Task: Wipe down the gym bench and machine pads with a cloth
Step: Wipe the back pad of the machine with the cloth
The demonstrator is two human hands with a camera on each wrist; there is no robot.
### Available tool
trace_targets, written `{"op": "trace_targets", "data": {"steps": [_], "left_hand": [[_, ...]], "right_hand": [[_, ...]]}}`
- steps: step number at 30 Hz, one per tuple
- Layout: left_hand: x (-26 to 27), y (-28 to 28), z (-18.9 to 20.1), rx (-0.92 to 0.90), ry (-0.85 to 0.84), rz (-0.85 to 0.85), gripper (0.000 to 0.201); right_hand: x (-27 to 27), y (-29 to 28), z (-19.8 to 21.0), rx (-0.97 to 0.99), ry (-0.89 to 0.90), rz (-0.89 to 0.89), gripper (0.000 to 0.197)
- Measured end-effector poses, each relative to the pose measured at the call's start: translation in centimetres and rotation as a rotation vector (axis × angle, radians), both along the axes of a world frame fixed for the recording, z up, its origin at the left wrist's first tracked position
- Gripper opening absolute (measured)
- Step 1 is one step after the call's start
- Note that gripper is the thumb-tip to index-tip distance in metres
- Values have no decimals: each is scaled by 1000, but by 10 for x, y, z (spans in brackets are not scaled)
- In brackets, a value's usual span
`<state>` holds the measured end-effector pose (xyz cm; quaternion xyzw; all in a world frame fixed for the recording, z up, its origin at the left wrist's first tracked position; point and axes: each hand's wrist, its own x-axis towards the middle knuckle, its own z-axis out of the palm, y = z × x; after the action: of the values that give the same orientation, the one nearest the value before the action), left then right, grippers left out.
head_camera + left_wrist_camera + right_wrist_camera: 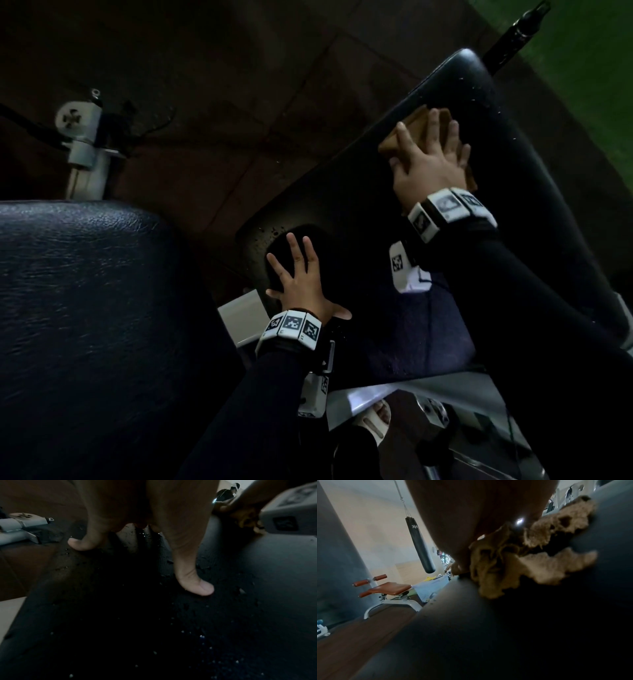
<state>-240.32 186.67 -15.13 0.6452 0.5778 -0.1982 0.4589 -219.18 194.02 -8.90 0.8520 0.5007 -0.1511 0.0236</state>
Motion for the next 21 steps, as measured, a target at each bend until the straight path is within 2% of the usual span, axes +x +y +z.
{"op": "trace_targets", "data": {"steps": [5, 10, 12, 15, 18, 21], "left_hand": [[-2, 1, -2, -14, -20, 7, 154], [-1, 2, -2, -5, -5, 3, 154], [-1, 1, -2, 13, 3, 2, 154], [-1, 0, -2, 13, -15, 9, 154], [-2, 0, -2, 12, -18, 10, 154], [-1, 0, -2, 16, -9, 7, 153]], "right_hand": [[-38, 19, -16, -38, -4, 200, 54], [-56, -37, -33, -77, -1, 387, 55], [-46, -66, -32, -41, -10, 360, 57], [-18, -86, -19, 12, -51, 215, 58], [7, -69, -6, 31, -59, 73, 58], [12, -31, -2, 26, -40, 23, 57]]}}
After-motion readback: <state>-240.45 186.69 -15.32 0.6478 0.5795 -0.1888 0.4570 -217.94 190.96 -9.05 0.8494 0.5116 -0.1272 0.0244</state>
